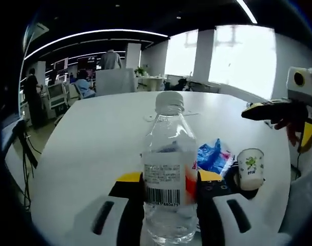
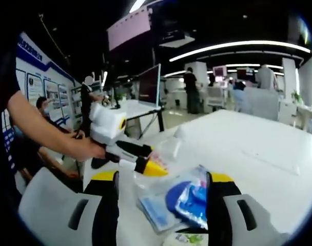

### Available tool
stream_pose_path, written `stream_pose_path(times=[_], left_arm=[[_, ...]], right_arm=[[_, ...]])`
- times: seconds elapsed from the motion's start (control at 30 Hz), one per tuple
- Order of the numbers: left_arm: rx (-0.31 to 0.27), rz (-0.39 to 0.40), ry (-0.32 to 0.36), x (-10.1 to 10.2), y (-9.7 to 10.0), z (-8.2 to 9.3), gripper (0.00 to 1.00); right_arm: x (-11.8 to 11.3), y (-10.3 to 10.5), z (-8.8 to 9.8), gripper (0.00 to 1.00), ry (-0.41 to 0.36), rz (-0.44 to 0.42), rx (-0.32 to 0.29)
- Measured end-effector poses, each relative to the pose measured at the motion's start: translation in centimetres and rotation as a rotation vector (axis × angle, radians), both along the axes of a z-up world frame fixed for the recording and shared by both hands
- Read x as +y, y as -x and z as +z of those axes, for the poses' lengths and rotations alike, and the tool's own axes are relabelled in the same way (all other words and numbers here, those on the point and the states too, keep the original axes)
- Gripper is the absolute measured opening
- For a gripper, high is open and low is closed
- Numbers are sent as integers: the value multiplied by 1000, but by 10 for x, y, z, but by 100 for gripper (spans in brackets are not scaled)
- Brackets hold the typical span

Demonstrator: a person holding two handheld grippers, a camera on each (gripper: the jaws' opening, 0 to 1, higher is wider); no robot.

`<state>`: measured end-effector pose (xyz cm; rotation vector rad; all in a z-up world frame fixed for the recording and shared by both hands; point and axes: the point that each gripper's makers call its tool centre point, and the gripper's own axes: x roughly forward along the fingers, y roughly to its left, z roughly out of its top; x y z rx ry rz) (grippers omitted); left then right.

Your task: Arrange the tabletop items into an orderly group along one side of the table until the central work area is clear of visible clutter.

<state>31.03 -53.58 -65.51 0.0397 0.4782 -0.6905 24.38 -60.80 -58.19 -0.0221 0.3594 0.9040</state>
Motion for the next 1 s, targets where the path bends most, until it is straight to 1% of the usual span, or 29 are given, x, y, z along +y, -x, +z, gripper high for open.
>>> stream_pose_path(times=[0.2, 0.37, 0.53, 0.67, 0.73, 0.8, 0.9, 1.0], left_arm=[[-12, -39, 10, -5, 5, 4, 38], [-28, -82, 32, -11, 10, 9, 38], [-36, -126, 45, -17, 18, 11, 38], [-41, -137, 37, -18, 20, 10, 38], [-40, -147, 54, -19, 22, 10, 38], [-44, -164, 56, -21, 26, 11, 38], [-63, -203, 65, -25, 32, 16, 38], [-61, -219, 75, -27, 36, 19, 38]], right_arm=[[7, -6, 0, 59, -12, 0, 6], [13, -12, -1, 54, -8, 7, 8], [21, -18, 2, 51, -8, 10, 2], [24, -20, 2, 50, -12, 13, 6], [25, -22, 2, 49, -15, 16, 7], [27, -23, 2, 48, -22, 14, 15], [29, -26, 2, 46, -27, 13, 14], [30, -29, 2, 44, -37, 6, 19]])
